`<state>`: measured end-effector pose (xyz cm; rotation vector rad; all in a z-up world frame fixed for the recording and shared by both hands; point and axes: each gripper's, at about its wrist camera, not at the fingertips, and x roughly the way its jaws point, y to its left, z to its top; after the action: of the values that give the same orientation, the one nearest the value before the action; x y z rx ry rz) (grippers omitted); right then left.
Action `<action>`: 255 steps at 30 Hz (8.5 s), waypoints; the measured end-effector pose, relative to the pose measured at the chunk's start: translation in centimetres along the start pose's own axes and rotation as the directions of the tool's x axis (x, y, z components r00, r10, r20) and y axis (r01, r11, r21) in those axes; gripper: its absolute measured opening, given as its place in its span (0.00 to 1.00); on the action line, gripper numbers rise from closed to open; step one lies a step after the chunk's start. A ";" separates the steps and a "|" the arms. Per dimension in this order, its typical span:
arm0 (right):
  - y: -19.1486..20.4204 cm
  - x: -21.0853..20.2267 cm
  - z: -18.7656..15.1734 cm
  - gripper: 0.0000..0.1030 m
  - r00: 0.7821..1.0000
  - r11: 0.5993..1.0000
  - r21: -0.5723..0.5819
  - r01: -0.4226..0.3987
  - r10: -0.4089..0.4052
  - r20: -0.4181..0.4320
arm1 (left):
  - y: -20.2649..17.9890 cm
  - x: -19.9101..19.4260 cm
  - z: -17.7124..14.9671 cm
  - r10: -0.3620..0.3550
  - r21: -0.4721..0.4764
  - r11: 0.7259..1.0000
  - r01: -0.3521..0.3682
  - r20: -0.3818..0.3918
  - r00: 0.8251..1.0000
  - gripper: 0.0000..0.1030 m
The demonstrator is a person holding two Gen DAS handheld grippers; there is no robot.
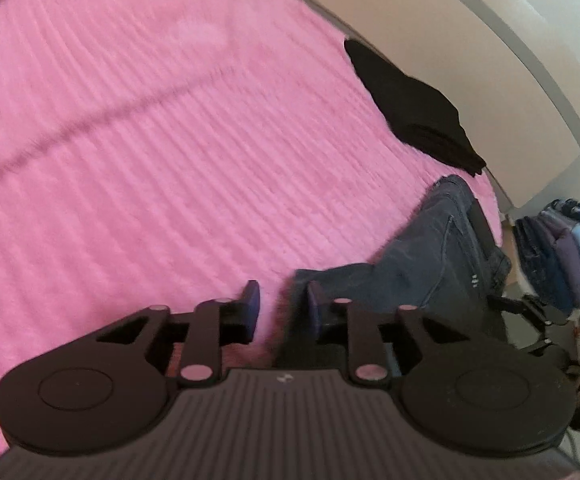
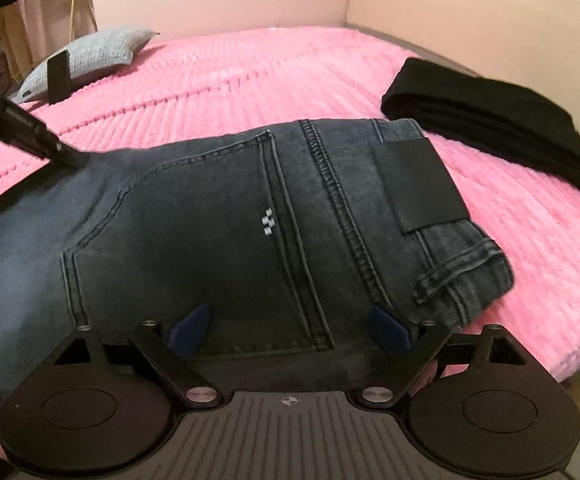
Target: Fold clothes
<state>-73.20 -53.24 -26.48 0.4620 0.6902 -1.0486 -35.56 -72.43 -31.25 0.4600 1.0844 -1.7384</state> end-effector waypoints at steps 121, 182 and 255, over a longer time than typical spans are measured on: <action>54.8 -6.7 -3.8 0.77 0.776 0.488 -0.702 -0.518 0.614 -0.146 | 0.9 -41.9 -51.9 0.671 -0.593 0.680 -0.431 0.266 0.692 0.29; 16.7 -8.5 -5.4 0.77 0.940 0.859 0.398 -0.321 0.239 0.242 | -8.4 -20.9 -29.4 0.360 0.034 0.919 -0.393 0.330 0.873 0.40; 23.4 -11.5 -4.6 0.69 0.923 0.943 -0.067 -0.327 0.334 0.192 | -5.2 -23.6 -28.7 0.415 0.211 0.849 -0.484 0.300 0.859 0.41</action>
<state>-57.22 -32.94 -20.97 0.4193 0.4292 -0.7493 -34.89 -35.14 -27.08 0.6055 0.4960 -1.4725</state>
